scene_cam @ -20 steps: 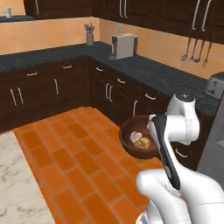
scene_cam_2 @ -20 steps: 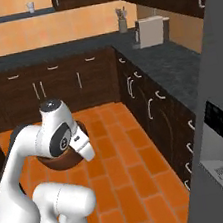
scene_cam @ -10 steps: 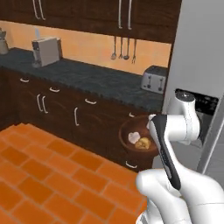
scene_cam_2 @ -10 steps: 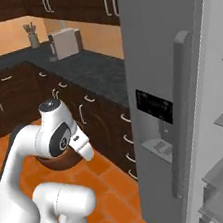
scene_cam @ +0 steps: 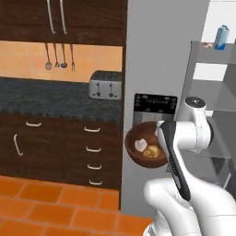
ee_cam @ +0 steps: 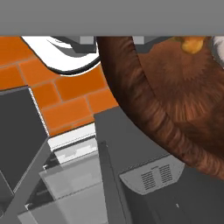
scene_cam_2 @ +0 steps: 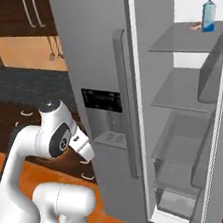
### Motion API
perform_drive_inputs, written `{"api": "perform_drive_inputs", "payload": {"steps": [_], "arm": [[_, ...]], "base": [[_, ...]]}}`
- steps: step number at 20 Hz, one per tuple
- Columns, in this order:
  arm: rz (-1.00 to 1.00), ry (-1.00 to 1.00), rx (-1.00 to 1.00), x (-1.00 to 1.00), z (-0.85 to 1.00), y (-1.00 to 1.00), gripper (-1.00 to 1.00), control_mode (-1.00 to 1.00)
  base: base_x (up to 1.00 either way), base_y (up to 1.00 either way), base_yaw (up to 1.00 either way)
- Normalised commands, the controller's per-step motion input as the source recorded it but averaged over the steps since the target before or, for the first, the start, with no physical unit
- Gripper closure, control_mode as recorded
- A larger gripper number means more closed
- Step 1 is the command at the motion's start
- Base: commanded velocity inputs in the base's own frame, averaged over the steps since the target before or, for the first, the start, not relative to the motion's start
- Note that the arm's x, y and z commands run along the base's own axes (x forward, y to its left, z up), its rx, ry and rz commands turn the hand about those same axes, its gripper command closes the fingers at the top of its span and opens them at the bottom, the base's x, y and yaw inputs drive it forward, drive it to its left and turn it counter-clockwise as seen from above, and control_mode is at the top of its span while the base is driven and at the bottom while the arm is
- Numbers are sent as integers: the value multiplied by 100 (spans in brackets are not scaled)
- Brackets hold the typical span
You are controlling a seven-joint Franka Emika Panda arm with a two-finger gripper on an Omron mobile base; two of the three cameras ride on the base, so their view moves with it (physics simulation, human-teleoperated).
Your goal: Pick the chicken drumstick and garlic from their plates and place them in the bowl. Then put the bowl in the fridge.
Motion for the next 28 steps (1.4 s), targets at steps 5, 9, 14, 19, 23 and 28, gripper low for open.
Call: {"api": "perform_drive_inputs", "payload": {"steps": [5, 9, 14, 19, 23, 28], "arm": [[0, 0, 0, 0, 0, 0, 100, 100], [0, 0, 0, 0, 0, 0, 100, 100], [0, 0, 0, 0, 0, 0, 100, 100], [0, 0, 0, 0, 0, 0, 100, 100], [0, 0, 0, 0, 0, 0, 100, 100], [0, 0, 0, 0, 0, 0, 100, 100]], "base": [[4, -30, -50], [1, -58, -39], [25, -40, -17], [37, -2, -1], [51, -5, -17], [25, 0, -18]]}}
